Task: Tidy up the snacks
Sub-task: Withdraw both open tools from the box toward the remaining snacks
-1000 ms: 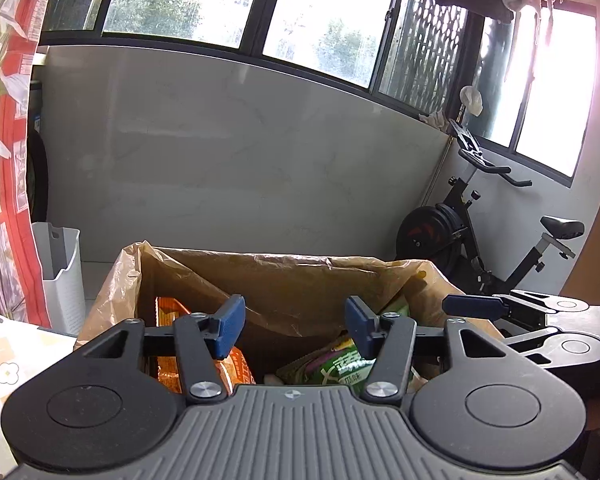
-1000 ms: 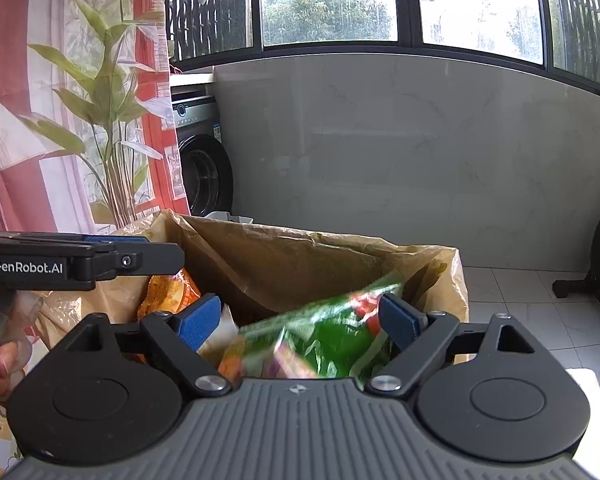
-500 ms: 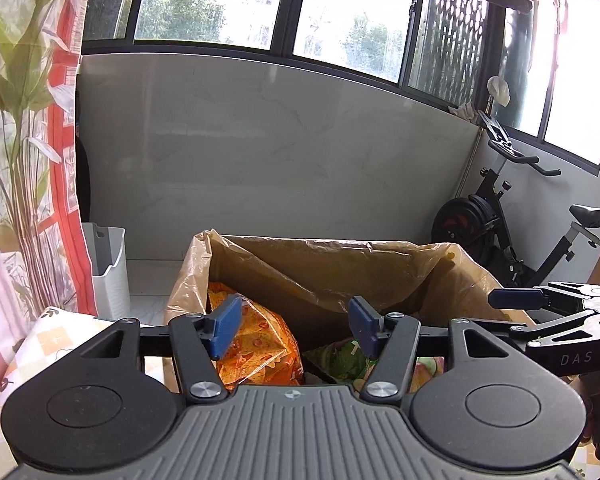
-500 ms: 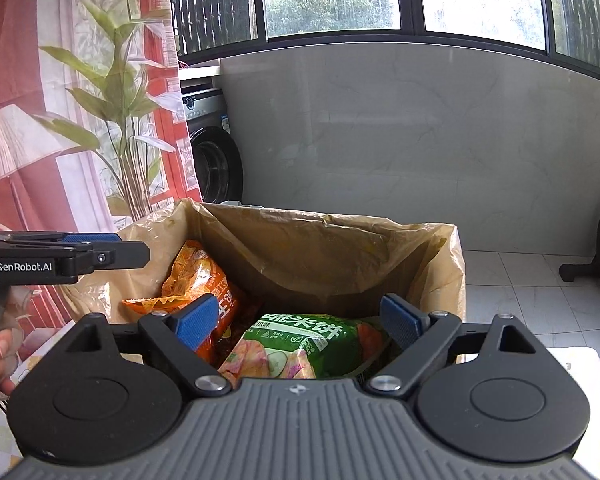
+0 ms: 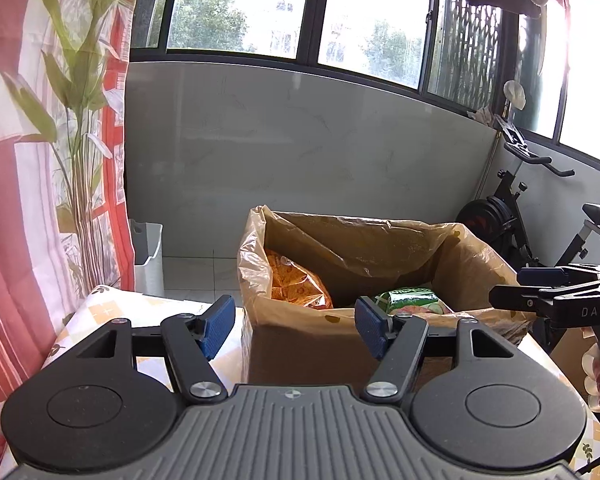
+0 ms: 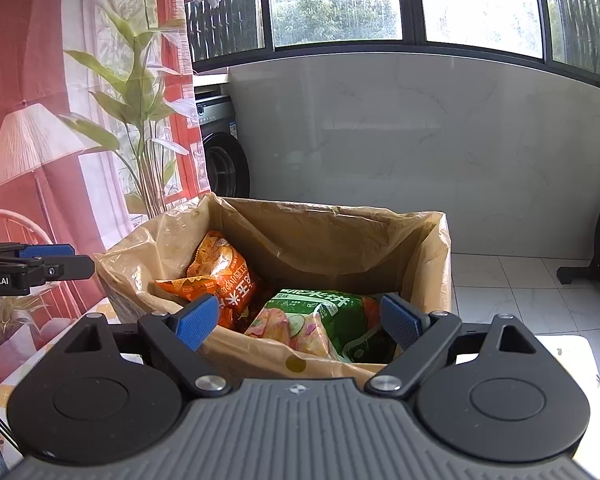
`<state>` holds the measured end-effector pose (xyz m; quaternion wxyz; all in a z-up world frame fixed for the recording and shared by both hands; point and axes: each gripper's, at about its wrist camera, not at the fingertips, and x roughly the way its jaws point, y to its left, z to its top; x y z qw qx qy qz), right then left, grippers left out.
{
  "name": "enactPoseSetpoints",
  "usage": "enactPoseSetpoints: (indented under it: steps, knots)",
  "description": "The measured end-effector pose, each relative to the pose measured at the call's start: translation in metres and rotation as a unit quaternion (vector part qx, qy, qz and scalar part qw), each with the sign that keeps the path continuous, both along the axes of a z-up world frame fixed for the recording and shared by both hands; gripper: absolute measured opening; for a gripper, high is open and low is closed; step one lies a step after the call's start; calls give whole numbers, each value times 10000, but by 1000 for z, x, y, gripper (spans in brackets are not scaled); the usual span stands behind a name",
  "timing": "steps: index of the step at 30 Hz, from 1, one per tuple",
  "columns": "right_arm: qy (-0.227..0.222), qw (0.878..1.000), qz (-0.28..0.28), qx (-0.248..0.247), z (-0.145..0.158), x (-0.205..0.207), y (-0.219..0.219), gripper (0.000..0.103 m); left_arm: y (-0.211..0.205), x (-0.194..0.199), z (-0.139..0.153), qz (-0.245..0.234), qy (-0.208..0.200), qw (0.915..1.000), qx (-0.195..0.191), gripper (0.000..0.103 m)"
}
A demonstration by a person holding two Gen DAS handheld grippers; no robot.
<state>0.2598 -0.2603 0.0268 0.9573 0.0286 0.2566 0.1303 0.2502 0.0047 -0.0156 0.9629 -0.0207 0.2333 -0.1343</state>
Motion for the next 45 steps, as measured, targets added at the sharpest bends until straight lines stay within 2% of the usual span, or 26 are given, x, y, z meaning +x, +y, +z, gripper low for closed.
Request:
enactPoseSetpoints:
  steps: [10, 18, 36, 45]
  knots:
    - [-155, 9999, 46, 50, -2, -39, 1, 92, 5, -43, -14, 175, -116, 9998, 19, 71]
    - [-63, 9999, 70, 103, -18, -64, 7, 92, 16, -63, -38, 333, 59, 9993, -177, 72]
    - [330, 9987, -282, 256, -74, -95, 7, 92, 19, -83, -81, 382, 262, 9988, -140, 72]
    - [483, 9979, -424, 41, -105, -112, 9, 92, 13, -87, -107, 268, 479, 9985, -64, 72]
